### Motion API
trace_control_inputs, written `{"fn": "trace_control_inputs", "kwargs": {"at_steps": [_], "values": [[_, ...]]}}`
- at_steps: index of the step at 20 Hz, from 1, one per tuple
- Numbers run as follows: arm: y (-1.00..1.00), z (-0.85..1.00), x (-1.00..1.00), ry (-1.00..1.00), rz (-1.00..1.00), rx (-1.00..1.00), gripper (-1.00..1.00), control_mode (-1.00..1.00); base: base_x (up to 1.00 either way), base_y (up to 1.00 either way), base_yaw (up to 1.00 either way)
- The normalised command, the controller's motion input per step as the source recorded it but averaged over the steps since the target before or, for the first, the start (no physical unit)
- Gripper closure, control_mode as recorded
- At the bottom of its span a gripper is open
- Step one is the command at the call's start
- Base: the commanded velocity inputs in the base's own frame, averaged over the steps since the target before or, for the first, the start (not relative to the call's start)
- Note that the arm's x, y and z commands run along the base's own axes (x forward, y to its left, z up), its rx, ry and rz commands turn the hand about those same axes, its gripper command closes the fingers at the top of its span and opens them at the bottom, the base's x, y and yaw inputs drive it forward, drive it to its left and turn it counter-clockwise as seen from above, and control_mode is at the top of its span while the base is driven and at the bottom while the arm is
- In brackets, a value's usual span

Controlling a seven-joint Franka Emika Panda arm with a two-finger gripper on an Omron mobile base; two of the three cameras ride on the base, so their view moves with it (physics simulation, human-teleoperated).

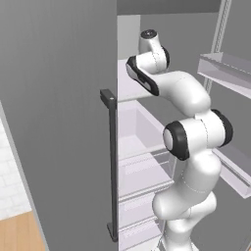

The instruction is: Place one carrot and one chicken drumstick in each tupperware on the nearby counter, to pack two identical lunches.

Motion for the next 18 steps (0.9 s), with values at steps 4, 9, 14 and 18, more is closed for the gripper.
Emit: {"fn": "trace_control_inputs", "kwargs": {"at_steps": [4, 9, 14, 18], "values": [[-0.09, -0.37, 0.12, -0.02, -0.01, 0.0, -1.0, -1.0, 0.0, 0.0, 0.0], [0.0, -0.62, 0.14, -0.04, -0.04, 0.01, -1.0, -1.0, 0.0, 0.0, 0.0], [-0.02, -0.26, 0.16, -0.07, -0.11, 0.01, -1.0, -1.0, 0.0, 0.0, 0.0], [0.0, -0.09, 0.0, 0.0, -0.06, 0.01, 1.0, -1.0, 0.0, 0.0, 0.0]]}}
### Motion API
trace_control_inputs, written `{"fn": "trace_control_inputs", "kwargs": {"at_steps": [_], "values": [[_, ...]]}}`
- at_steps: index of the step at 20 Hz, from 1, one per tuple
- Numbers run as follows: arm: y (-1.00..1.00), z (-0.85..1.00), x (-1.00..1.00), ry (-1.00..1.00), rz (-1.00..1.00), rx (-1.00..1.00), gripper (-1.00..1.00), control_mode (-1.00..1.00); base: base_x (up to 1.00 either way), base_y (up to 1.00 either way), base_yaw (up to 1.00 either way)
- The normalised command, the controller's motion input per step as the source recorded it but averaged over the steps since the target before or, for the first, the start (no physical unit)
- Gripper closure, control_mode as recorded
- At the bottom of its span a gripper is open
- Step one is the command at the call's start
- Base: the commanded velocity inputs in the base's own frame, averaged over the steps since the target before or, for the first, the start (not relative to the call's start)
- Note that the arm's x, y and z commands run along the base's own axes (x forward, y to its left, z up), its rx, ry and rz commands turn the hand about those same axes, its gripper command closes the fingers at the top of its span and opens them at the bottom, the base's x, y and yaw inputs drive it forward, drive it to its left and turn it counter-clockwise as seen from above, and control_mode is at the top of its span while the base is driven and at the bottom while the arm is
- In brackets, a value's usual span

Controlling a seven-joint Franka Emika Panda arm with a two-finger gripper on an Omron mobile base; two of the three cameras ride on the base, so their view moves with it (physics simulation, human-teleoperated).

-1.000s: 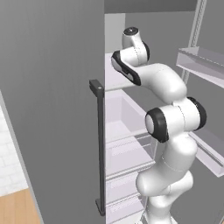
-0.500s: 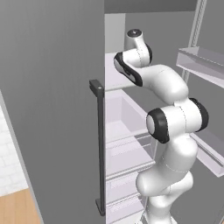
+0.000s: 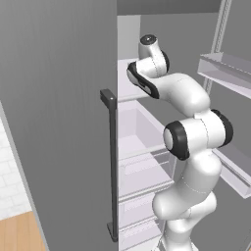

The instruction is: Place one carrot and one chicken drumstick in each tupperware on the nearby counter, to pack two identical lunches.

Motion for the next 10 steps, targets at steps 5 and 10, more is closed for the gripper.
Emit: {"fn": "trace_control_inputs", "kwargs": {"at_steps": [5, 10], "values": [[0.0, -0.02, 0.0, 0.02, -0.02, 0.01, 1.0, -1.0, 0.0, 0.0, 0.0], [-0.02, -0.03, 0.0, 0.01, -0.01, 0.0, 1.0, -1.0, 0.0, 0.0, 0.0]]}}
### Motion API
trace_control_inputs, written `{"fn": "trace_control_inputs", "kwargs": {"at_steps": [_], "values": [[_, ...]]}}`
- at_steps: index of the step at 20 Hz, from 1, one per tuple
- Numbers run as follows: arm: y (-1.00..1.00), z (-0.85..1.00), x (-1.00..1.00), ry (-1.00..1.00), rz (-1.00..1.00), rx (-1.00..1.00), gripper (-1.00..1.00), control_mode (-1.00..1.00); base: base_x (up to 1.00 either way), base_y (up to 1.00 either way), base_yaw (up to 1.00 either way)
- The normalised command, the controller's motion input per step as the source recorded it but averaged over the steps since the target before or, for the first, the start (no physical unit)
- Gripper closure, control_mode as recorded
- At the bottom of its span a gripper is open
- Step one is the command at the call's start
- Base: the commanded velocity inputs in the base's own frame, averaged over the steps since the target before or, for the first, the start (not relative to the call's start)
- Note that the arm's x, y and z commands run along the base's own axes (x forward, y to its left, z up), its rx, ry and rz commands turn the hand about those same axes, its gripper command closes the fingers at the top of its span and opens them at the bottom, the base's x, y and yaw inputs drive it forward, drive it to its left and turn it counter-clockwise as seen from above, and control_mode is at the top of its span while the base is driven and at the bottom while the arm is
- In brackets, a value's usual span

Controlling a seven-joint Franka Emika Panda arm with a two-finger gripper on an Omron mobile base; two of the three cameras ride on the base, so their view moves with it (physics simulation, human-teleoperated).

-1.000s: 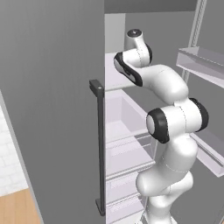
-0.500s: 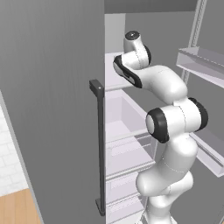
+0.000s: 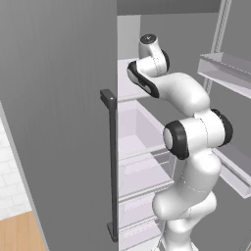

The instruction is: Place one carrot and one chicken drumstick in each tupperware on the nearby counter, to pack two identical lunches.

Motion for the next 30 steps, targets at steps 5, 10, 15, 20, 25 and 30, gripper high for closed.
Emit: {"fn": "trace_control_inputs", "kwargs": {"at_steps": [5, 10, 15, 20, 25, 30], "values": [[-0.04, 0.0, -0.07, -0.05, 0.19, 0.0, 1.0, -1.0, 0.0, 0.0, 0.0], [0.0, 0.0, -0.2, -0.02, 0.54, 0.0, 1.0, -1.0, 0.0, 0.0, 0.0], [0.31, 0.02, -0.83, 0.0, 0.36, -0.03, 1.0, -1.0, 0.0, 0.0, 0.0], [0.33, 0.01, -1.0, -0.01, 0.13, -0.05, 1.0, -1.0, 0.0, 0.0, 0.0], [0.17, 0.06, -1.0, 0.15, 0.13, -0.06, 1.0, -1.0, 0.0, 0.0, 0.0], [-0.01, -0.74, -1.0, 0.09, 0.09, 0.01, 1.0, -1.0, 0.0, 0.0, 0.0]]}}
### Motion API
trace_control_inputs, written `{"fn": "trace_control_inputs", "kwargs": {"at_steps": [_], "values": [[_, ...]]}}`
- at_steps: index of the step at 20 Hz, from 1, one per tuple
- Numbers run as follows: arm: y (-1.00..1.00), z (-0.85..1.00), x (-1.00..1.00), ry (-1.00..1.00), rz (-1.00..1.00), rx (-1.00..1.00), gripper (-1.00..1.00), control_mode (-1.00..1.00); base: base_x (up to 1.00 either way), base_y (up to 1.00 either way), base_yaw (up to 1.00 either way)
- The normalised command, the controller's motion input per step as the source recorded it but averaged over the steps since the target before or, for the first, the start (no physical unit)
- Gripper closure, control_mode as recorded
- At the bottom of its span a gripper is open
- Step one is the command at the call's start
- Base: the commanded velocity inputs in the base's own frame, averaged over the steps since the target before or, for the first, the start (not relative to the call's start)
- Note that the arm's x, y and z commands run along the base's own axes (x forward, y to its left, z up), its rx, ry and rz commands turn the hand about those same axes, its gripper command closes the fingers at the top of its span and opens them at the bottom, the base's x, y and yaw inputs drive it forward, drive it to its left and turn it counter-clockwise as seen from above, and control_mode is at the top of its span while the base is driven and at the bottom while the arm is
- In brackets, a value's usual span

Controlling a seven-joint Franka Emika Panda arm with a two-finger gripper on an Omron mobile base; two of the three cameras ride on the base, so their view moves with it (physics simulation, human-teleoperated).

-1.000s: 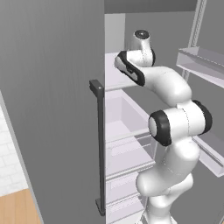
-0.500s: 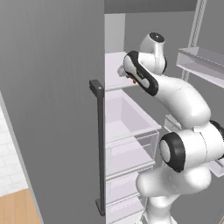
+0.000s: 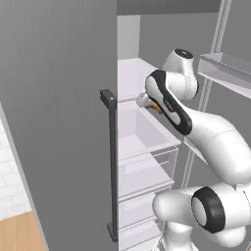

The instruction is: Place one carrot and one chicken drumstick in each tupperware on the nearby counter, to pack two identical lunches.

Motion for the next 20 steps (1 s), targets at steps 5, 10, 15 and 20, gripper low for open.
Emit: {"fn": "trace_control_inputs", "kwargs": {"at_steps": [5, 10, 15, 20], "values": [[0.0, -0.97, -1.0, 0.1, 0.13, -0.02, 1.0, -1.0, 0.0, 0.0, 0.0], [0.06, -1.0, -0.93, 0.23, 0.12, -0.11, 1.0, -1.0, 0.0, 0.0, 0.0], [0.01, -0.67, -0.96, 0.19, 0.11, -0.08, 1.0, -1.0, 0.0, 0.0, 0.0], [0.0, 0.3, -1.0, -0.02, 0.05, 0.0, 1.0, -1.0, 0.0, 0.0, 0.0]]}}
